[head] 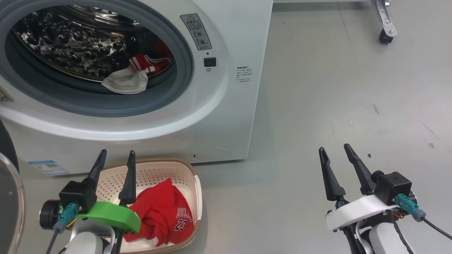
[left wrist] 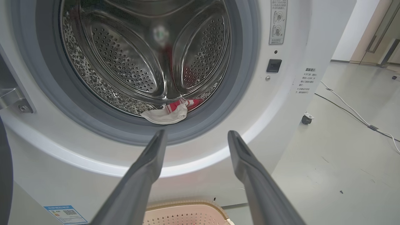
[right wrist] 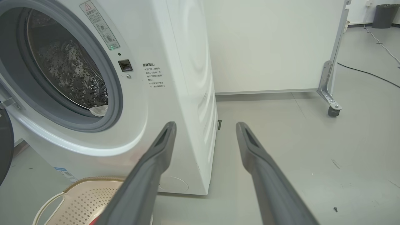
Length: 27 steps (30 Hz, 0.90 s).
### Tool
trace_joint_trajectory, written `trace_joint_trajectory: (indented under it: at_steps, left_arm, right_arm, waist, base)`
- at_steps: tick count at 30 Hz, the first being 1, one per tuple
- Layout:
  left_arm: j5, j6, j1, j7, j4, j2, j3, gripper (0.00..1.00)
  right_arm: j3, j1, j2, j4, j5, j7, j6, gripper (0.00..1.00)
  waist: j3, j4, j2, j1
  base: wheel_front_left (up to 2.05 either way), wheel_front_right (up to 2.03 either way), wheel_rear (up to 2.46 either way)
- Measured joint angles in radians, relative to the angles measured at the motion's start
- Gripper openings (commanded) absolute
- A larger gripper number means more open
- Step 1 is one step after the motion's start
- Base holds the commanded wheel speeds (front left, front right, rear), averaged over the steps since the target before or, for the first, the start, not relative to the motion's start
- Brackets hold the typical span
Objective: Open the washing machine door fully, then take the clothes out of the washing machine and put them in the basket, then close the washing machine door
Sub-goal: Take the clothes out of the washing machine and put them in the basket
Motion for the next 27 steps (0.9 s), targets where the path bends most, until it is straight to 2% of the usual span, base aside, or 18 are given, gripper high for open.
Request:
trace_joint_trajectory:
  at_steps: [12,18,27]
  left_arm:
    - [0.027,0.005,-0.031,0.016,-0.047,0.022,-0.008,1.0]
    - [0.056,0.01,-0.12,0.061,-0.068,0.079,0.009,1.0]
    - [0.025,0.01,-0.294,0.176,-0.051,0.119,0.067,1.0]
  right_arm:
    - [0.021,-0.006,0.002,-0.016,0.0,0.0,0.0,1.0]
    - [0.036,-0.034,0.003,-0.029,0.0,0.0,0.0,1.0]
    - [0.052,-0.095,0.003,-0.042,0.002,0.0,0.0,1.0]
  waist:
    - [0.11,-0.023,0.0,0.0]
    - [0.187,-0.041,0.0,0.0]
    - [0.298,-0.084,0.0,0.0]
  base:
    - [0.0,0.0,0.0]
    - [0.0,0.0,0.0]
    - [0.0,0.0,0.0]
